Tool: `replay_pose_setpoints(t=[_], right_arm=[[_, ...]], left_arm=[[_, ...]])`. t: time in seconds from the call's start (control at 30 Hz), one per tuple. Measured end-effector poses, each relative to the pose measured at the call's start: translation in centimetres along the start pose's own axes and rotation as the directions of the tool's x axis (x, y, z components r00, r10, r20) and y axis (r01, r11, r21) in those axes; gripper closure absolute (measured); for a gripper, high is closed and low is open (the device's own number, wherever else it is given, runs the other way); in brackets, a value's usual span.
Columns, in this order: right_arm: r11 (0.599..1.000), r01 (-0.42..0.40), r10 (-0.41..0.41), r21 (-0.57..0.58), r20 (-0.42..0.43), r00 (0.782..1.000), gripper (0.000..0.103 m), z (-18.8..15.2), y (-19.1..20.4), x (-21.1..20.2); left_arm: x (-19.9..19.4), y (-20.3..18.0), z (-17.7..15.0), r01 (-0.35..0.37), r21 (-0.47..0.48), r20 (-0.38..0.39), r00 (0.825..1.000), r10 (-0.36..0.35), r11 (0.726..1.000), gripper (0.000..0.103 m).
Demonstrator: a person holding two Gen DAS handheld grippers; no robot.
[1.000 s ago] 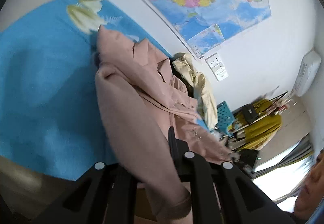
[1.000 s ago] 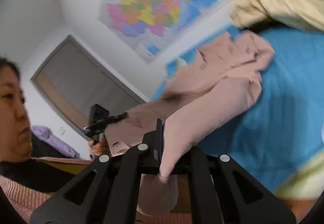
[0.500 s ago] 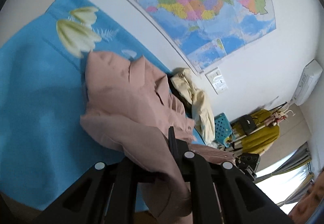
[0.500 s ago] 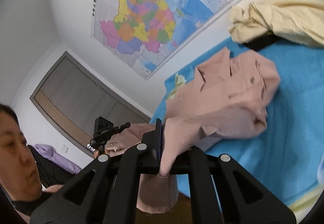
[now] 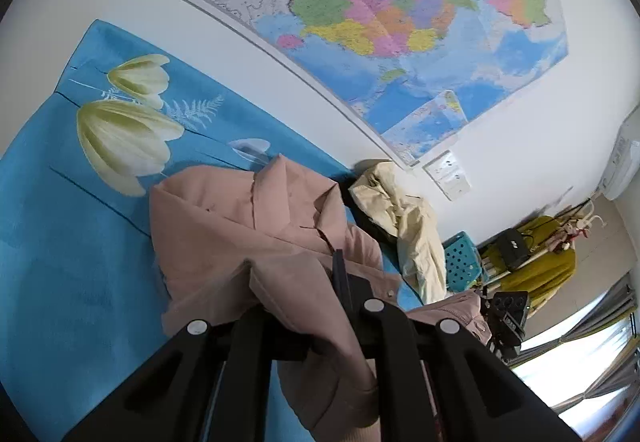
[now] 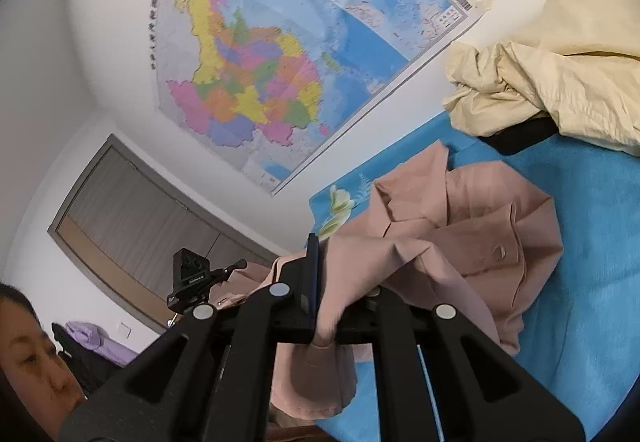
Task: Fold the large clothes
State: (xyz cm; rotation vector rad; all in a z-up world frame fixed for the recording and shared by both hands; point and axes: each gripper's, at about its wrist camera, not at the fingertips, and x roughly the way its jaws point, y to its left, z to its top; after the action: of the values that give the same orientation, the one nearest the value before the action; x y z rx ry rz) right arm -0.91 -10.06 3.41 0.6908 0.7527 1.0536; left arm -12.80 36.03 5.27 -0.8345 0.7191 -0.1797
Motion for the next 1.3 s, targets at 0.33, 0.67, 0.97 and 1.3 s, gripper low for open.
replay_pose_setpoints(t=[0.33,0.67,0.97,1.3], right_arm=[[0.996,0.049,-0.048,0.077,-0.013,0.999,0.097,2.9,-3.4,3.0],[0.976,0.110,-0.102,0.187,-0.054,0.993,0.097,5.7,-8.7,7.2],[0.951,0.162,-0.147,0.264,-0.076,0.986,0.092,7.5,-13.5,10.5],[0.976,0.166,-0.158,0.142,-0.069,0.985,0.034,7.0,-12.0,10.3]], left_arm=[[3.8,1.0,3.3,-0.093,0.008,-0.048,0.995,0.093,0.996,0.095],[8.9,3.3,6.7,-0.180,-0.011,-0.120,0.977,0.177,0.984,0.095],[13.1,4.6,9.1,-0.279,0.026,-0.146,0.949,0.279,0.960,0.093],[16.6,8.3,9.8,-0.267,-0.015,-0.205,0.944,0.258,0.964,0.067]])
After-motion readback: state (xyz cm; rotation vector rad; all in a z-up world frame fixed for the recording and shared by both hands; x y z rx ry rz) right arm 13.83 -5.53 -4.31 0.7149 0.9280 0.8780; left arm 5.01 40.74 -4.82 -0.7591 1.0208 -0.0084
